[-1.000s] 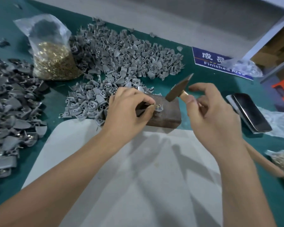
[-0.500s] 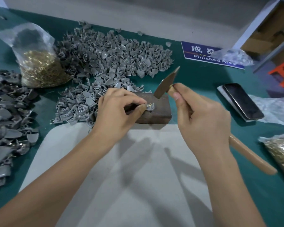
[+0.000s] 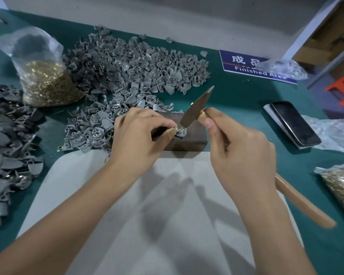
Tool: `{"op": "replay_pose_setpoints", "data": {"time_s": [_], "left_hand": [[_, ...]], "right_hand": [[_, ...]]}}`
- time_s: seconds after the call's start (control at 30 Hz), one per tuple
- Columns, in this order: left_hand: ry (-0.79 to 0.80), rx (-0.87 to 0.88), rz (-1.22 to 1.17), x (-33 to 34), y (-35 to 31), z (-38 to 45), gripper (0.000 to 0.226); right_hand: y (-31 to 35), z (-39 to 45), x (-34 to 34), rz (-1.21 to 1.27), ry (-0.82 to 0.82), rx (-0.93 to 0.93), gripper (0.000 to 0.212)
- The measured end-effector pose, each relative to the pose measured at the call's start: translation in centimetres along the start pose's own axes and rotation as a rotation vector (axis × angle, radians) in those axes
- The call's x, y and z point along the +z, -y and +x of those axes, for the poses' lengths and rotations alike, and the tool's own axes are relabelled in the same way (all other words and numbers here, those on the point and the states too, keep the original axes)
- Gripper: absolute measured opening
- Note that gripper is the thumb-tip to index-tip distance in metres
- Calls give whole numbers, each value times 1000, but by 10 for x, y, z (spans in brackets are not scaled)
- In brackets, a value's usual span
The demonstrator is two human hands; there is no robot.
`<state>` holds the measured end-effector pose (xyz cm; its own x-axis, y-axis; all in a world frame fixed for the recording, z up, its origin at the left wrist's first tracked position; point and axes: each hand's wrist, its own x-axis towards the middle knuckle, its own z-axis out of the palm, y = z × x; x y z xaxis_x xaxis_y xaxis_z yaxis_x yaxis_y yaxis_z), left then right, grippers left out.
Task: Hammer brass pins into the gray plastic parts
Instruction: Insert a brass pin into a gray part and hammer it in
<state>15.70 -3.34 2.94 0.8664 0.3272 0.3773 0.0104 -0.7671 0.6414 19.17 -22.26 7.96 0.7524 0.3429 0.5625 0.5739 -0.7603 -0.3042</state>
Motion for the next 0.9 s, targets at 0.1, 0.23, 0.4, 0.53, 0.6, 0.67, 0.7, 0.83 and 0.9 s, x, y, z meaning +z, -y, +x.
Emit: {"op": "replay_pose_setpoints", "data": {"time_s": [0.1, 0.23, 0.4, 0.53, 0.6, 0.67, 0.7, 0.83, 0.9], "left_hand": [[13, 74, 67, -1, -2, -1, 7], [22, 80, 79, -2, -4, -2, 5], [52, 27, 37, -1, -1, -1, 7], [52, 7, 22, -1, 0, -1, 9], [50, 15, 20, -2, -1, -1, 9], [47, 11, 33, -3, -2, -1, 8], [44, 5, 39, -3, -3, -1, 8], [34, -6, 48, -3, -3, -2, 9], [27, 3, 41, -3, -4, -1, 9]], "right_hand": [[-1, 0, 0, -10, 43, 1, 22], [-7, 2, -5, 7, 4, 47, 24], [-3, 2, -1, 35, 8, 36, 24], [-4, 1, 3, 27, 26, 21, 22], [-4, 3, 1, 44, -43, 44, 24], [-3, 3, 2, 59, -36, 47, 25], [-1, 3, 3, 46, 10, 37, 26], [0, 2, -1, 2, 22, 52, 27], [1, 3, -2, 58, -49, 94, 29]]}}
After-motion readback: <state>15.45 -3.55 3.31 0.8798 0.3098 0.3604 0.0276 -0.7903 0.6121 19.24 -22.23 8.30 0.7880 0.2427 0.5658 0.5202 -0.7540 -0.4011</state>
